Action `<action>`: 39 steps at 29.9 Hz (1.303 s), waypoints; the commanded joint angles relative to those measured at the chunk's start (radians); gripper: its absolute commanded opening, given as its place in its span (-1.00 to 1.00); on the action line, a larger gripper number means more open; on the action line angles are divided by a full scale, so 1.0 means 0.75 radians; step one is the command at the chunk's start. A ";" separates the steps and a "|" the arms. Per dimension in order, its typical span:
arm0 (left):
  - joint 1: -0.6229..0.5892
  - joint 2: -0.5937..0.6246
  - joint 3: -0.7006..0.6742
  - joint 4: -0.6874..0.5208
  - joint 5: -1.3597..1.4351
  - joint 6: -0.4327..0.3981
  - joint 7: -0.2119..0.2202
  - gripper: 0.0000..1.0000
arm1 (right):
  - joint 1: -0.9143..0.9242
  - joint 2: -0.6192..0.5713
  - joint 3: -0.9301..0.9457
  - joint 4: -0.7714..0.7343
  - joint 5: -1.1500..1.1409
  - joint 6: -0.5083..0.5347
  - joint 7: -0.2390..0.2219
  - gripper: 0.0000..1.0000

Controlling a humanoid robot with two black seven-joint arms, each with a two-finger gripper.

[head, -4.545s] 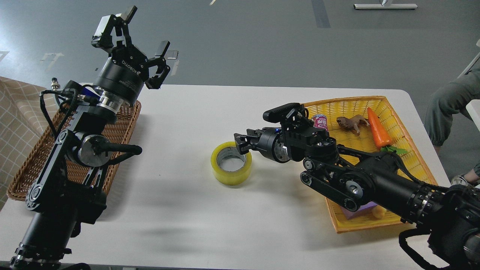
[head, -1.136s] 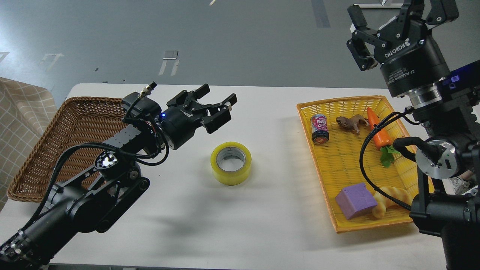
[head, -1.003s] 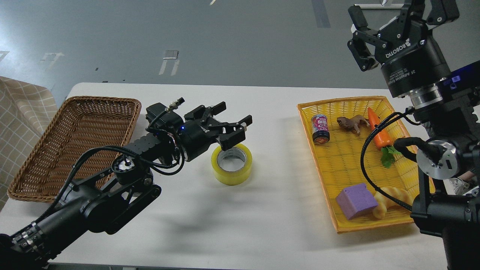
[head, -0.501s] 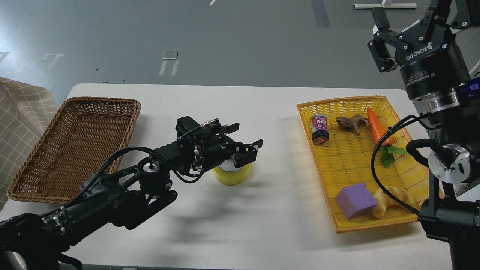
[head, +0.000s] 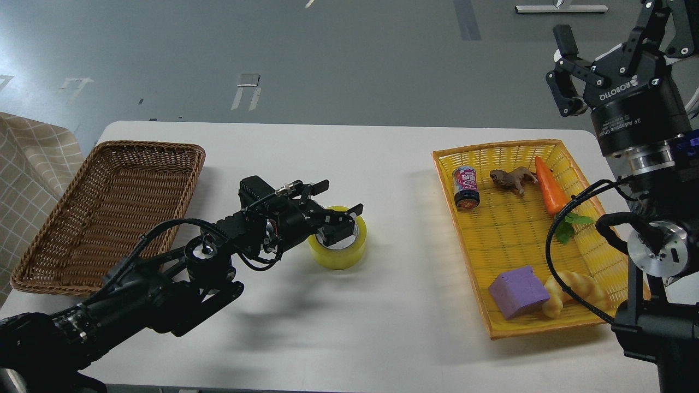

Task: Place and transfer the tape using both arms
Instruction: 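Reach the left gripper toward the tape roll on the table, then close the left gripper on the tape roll's edge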

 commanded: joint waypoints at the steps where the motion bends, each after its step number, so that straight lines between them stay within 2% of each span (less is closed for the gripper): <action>1: 0.017 0.007 0.014 0.001 0.000 0.005 -0.005 0.94 | -0.013 0.000 0.001 0.008 0.000 0.000 0.001 0.97; 23: 0.032 0.038 0.071 0.128 0.000 0.030 -0.024 0.94 | -0.056 0.000 -0.007 0.026 0.002 0.000 -0.003 0.97; 24: 0.038 0.034 0.083 0.144 0.000 0.032 -0.024 0.88 | -0.064 0.000 -0.009 0.026 0.000 0.000 -0.003 0.97; 26: 0.042 0.032 0.090 0.185 0.000 0.032 -0.024 0.58 | -0.080 0.000 -0.009 0.026 0.000 0.000 -0.003 0.97; 27: 0.042 0.030 0.092 0.205 0.000 0.032 -0.026 0.33 | -0.086 0.000 -0.009 0.028 0.000 0.000 -0.003 0.97; 28: 0.038 0.028 0.092 0.246 0.000 0.032 -0.030 -0.16 | -0.093 0.000 -0.009 0.026 0.000 0.000 -0.001 0.97; 30: 0.036 0.026 0.092 0.303 0.000 0.032 -0.062 -0.52 | -0.103 0.000 -0.007 0.026 0.002 0.000 -0.003 0.97; 31: 0.034 0.026 0.092 0.324 0.000 0.032 -0.099 -0.63 | -0.107 0.000 -0.007 0.028 0.000 0.000 -0.003 0.97; 34: 0.034 0.036 0.092 0.342 0.000 0.032 -0.150 -0.90 | -0.107 0.000 -0.007 0.026 0.000 0.000 -0.003 0.97; 39: 0.028 0.050 0.092 0.344 0.000 0.034 -0.159 -1.00 | -0.107 0.000 -0.013 0.026 0.000 -0.002 -0.005 0.97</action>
